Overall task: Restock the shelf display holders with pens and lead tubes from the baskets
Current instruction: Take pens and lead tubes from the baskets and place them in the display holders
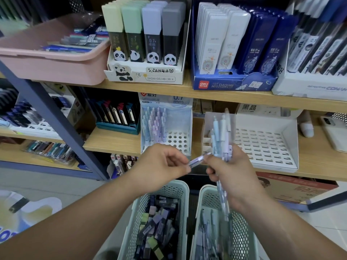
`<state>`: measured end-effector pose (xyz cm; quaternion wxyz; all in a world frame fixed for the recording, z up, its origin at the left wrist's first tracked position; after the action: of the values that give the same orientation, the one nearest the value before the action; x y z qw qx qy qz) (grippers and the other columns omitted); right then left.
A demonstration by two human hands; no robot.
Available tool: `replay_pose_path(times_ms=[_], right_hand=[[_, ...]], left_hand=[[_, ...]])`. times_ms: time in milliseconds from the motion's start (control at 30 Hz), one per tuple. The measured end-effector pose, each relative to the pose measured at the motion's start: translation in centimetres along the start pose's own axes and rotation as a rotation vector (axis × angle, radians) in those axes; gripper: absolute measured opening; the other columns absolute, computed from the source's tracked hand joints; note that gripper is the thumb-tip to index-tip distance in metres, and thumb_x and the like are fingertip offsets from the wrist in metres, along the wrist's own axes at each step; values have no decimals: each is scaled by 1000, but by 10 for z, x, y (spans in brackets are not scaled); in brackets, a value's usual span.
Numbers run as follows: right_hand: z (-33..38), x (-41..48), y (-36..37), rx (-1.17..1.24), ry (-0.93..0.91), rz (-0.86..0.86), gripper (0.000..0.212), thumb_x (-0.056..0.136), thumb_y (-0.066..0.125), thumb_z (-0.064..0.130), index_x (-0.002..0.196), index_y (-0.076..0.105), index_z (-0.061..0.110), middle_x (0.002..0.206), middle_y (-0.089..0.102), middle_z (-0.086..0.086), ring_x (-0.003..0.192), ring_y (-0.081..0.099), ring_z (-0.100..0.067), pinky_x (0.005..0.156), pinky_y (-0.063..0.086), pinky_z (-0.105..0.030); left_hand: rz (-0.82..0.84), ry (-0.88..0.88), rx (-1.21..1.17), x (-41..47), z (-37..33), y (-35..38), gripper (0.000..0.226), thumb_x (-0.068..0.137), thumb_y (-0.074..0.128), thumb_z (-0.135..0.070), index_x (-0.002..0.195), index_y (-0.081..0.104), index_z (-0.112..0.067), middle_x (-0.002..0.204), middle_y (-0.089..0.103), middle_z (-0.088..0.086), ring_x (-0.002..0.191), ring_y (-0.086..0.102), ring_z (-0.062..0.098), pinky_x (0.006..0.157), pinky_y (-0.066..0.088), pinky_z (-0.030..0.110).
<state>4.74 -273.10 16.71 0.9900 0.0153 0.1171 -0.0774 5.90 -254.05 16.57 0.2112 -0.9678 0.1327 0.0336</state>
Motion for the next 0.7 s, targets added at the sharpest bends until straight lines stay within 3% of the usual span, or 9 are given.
replay_pose_path(times_ms=[100, 233, 433, 600, 700], right_hand=[[-6, -10, 12, -168, -101, 76, 27, 88, 72, 6, 105, 64, 25, 71, 68, -1, 56, 62, -11, 53, 51, -26], [-10, -11, 16, -97, -55, 126, 26, 88, 73, 8, 105, 65, 26, 75, 71, -1, 56, 60, -11, 51, 48, -21], [-13, -6, 17, 29, 51, 162, 24, 88, 75, 7, 106, 63, 16, 81, 75, -10, 55, 56, -13, 46, 42, -22], [-13, 0, 15, 82, 93, 97, 29, 88, 74, 4, 110, 62, 16, 82, 76, -11, 54, 54, -11, 45, 42, -21], [-13, 1, 13, 96, 103, 74, 31, 87, 75, 3, 113, 62, 14, 80, 75, -11, 54, 54, -11, 45, 42, -22]], left_hand=[[-67, 189, 159, -1, -2, 10, 13, 78, 85, -21, 82, 77, -30, 74, 68, -9, 67, 61, 10, 62, 53, 25], [-87, 295, 300, -2, -4, 10, 12, 81, 82, -19, 85, 77, -28, 71, 60, -9, 65, 54, 8, 58, 45, 20], [-96, 270, 362, -5, 1, -4, 9, 84, 76, -14, 89, 74, -22, 72, 64, -9, 62, 60, 8, 58, 52, 28], [-317, 137, 194, -3, 12, -41, 19, 83, 77, -9, 85, 68, -25, 76, 67, -15, 57, 62, 1, 53, 46, 11], [-463, 119, 170, 0, 17, -65, 19, 82, 80, -13, 85, 68, -27, 75, 68, -9, 60, 62, 4, 58, 53, 17]])
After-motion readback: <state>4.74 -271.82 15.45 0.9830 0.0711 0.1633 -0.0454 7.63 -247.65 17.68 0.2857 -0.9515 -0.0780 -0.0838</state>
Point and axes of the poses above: each hand's wrist, its own x-axis towards the middle knuckle, its own y-axis out of the palm, z = x × y, the point moved 2 cm from there along x, towards the middle knuckle
